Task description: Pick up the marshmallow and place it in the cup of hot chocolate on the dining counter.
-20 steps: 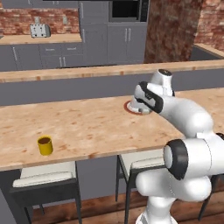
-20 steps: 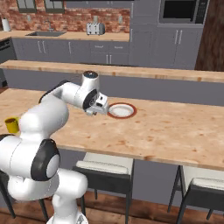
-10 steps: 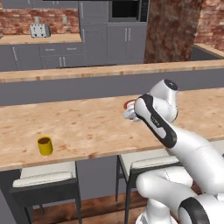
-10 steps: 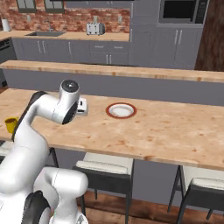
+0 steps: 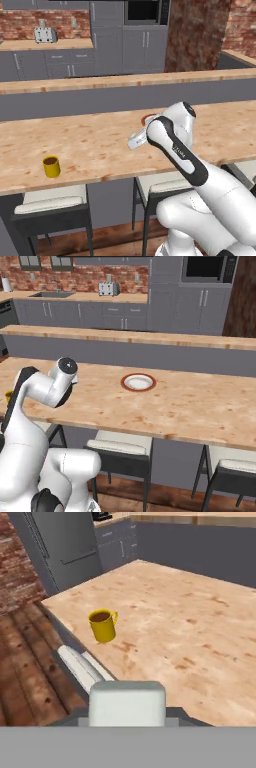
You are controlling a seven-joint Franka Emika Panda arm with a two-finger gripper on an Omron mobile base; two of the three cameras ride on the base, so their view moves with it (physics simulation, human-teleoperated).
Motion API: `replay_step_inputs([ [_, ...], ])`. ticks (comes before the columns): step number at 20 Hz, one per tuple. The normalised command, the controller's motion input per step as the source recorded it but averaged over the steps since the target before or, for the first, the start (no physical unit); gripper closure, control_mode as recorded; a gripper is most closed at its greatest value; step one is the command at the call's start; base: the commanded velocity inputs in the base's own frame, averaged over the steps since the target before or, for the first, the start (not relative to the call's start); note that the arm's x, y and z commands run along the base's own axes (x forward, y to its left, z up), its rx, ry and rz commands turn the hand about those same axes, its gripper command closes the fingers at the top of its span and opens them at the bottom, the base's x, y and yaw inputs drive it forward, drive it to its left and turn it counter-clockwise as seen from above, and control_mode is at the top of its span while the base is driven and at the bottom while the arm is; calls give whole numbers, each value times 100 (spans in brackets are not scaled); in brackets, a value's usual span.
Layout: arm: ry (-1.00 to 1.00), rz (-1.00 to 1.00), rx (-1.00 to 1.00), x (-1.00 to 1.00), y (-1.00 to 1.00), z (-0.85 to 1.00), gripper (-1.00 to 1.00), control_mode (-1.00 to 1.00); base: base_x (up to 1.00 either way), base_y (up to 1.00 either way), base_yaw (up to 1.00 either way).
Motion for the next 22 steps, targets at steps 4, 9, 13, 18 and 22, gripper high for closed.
replay_step_inputs([
  [4, -7, 54, 0, 0, 53, 25, 100, -100, 0, 0, 0],
  [9, -11, 60, 2, -2, 41, 6, 100, -100, 0, 0, 0],
  [13, -28, 49, 14, -10, 37, 0, 100, -100, 0, 0, 0],
  [18, -5, 37, 29, 0, 38, 0, 100, -100, 0, 0, 0],
  [22, -1, 26, 26, 0, 8, 0, 100, -100, 0, 0, 0],
])
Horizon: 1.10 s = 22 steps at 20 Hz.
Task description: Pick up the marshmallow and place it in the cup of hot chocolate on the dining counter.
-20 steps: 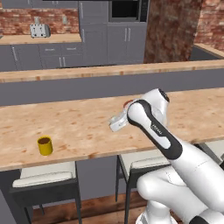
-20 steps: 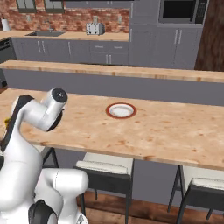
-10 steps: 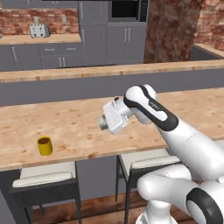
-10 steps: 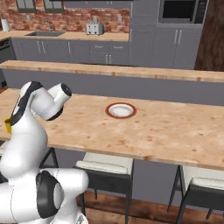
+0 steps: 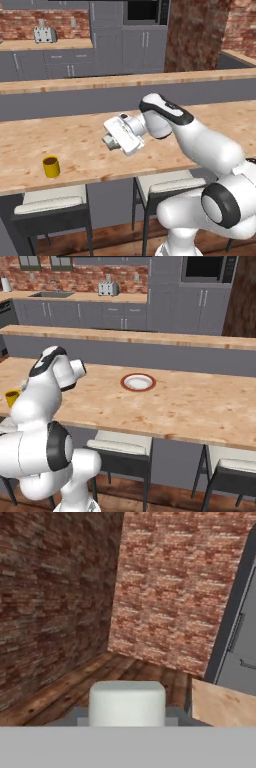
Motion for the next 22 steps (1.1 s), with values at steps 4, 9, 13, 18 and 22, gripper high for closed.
replay_step_inputs([
  [4, 2, 11, 4, 0, 53, 0, 100, -100, 0, 0, 0],
  [9, 3, 6, 0, 0, 60, 0, 100, -100, 0, 0, 0],
  [13, 9, 8, 0, 0, 43, 0, 100, -100, 0, 0, 0],
  [18, 14, 4, 5, 0, 41, -1, 100, -100, 0, 0, 0],
  [22, 6, 0, 1, 0, 39, -7, 100, -100, 0, 0, 0],
])
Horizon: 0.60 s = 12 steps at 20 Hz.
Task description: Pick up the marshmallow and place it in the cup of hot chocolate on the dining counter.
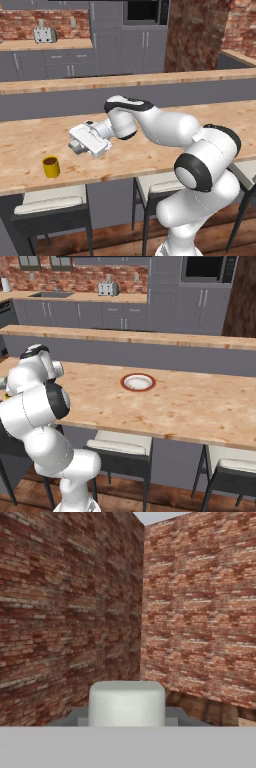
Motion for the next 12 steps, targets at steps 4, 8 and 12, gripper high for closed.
replay_step_inputs([
  [4, 7, 0, 0, 0, 21, -19, 100, -100, 0, 0, 0],
  [8, 8, 0, 0, 0, 24, -31, 100, -100, 0, 0, 0],
  [12, 16, 0, 0, 11, 10, -21, 100, -100, 0, 0, 0],
])
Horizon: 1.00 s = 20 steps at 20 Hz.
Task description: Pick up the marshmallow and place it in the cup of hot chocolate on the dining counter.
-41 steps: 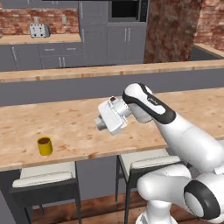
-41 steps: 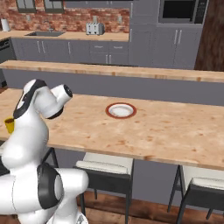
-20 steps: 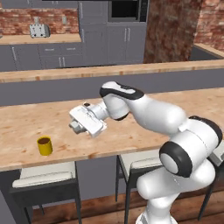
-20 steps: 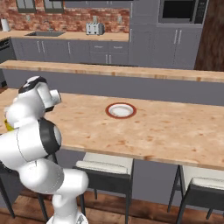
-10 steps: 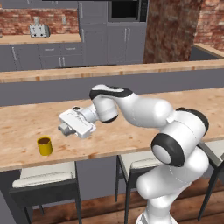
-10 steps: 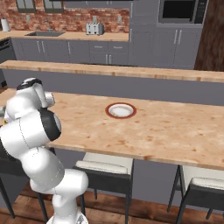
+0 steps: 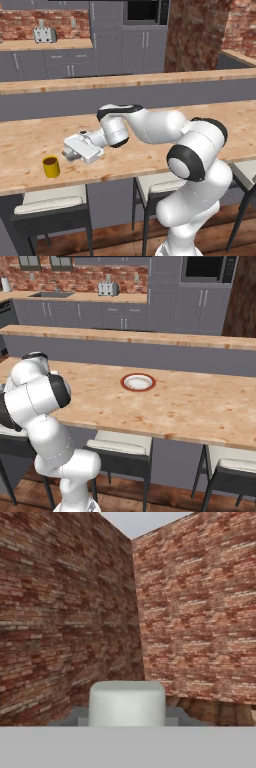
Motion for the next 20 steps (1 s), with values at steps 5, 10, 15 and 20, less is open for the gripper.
replay_step_inputs([
  [5, 9, 0, 0, 12, 8, -20, 100, -100, 0, 0, 0],
  [10, 5, 0, 0, 10, 12, -7, 100, -100, 0, 0, 0],
  [15, 3, 0, 0, 7, 24, 0, 100, -100, 0, 0, 0],
  [20, 4, 0, 0, 6, 14, -4, 100, -100, 0, 0, 0],
])
